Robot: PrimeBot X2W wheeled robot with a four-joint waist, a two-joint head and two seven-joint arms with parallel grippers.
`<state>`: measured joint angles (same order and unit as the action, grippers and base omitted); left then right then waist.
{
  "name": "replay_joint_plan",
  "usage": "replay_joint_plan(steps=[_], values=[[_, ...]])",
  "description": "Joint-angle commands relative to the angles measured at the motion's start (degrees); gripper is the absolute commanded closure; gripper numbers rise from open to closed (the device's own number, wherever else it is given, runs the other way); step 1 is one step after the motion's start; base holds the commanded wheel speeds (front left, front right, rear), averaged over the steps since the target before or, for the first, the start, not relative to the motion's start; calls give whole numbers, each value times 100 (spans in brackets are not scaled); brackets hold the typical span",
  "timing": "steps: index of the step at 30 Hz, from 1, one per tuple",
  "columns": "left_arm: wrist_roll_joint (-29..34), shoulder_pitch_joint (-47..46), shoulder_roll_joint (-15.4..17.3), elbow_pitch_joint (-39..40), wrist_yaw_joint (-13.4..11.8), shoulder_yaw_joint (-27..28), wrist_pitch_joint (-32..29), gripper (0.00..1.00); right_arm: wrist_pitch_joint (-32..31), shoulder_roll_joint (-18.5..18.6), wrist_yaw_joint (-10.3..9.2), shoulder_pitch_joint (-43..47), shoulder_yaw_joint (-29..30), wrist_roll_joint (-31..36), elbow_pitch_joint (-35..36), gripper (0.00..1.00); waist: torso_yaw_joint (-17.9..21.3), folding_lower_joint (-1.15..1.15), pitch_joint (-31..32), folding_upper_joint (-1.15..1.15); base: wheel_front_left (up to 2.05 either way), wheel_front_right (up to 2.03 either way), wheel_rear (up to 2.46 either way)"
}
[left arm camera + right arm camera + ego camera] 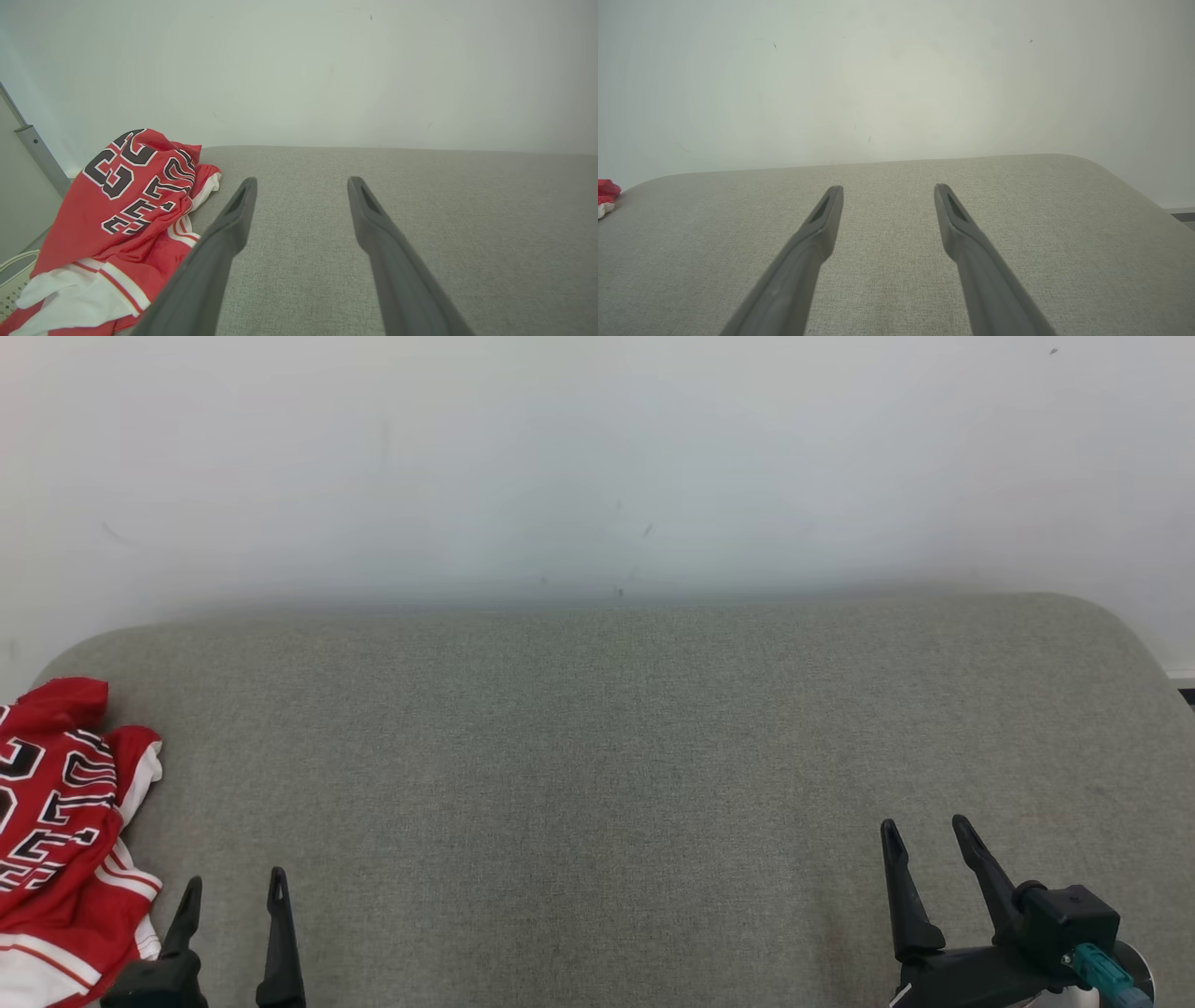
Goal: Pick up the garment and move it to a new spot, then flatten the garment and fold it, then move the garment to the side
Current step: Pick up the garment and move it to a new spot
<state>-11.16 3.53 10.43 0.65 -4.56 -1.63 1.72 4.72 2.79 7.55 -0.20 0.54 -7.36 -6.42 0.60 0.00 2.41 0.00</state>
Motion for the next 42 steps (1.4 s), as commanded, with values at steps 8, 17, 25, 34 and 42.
replay_joint_plan(steps=[8,17,25,34,42], values=[[-87,57,47,145,-84,0,-232,0,-18,18,-12,8,-24,-36,6,0,6,0,5,0,0,0,0],[-96,108,59,241,-148,-4,-304,0,-16,18,-12,29,-7,-46,6,0,-9,0,4,0,0,0,0],[-150,104,70,257,-184,9,-281,0,-27,17,-12,74,-8,-60,4,0,-188,0,3,0,0,0,0],[-223,209,94,302,-256,74,-307,0,0,17,-12,160,-37,-172,-58,0,-855,0,34,0,0,0,0],[-205,244,130,401,-298,26,-370,0,83,15,-12,195,-75,-245,-168,0,-1732,0,61,0,0,0,0]])
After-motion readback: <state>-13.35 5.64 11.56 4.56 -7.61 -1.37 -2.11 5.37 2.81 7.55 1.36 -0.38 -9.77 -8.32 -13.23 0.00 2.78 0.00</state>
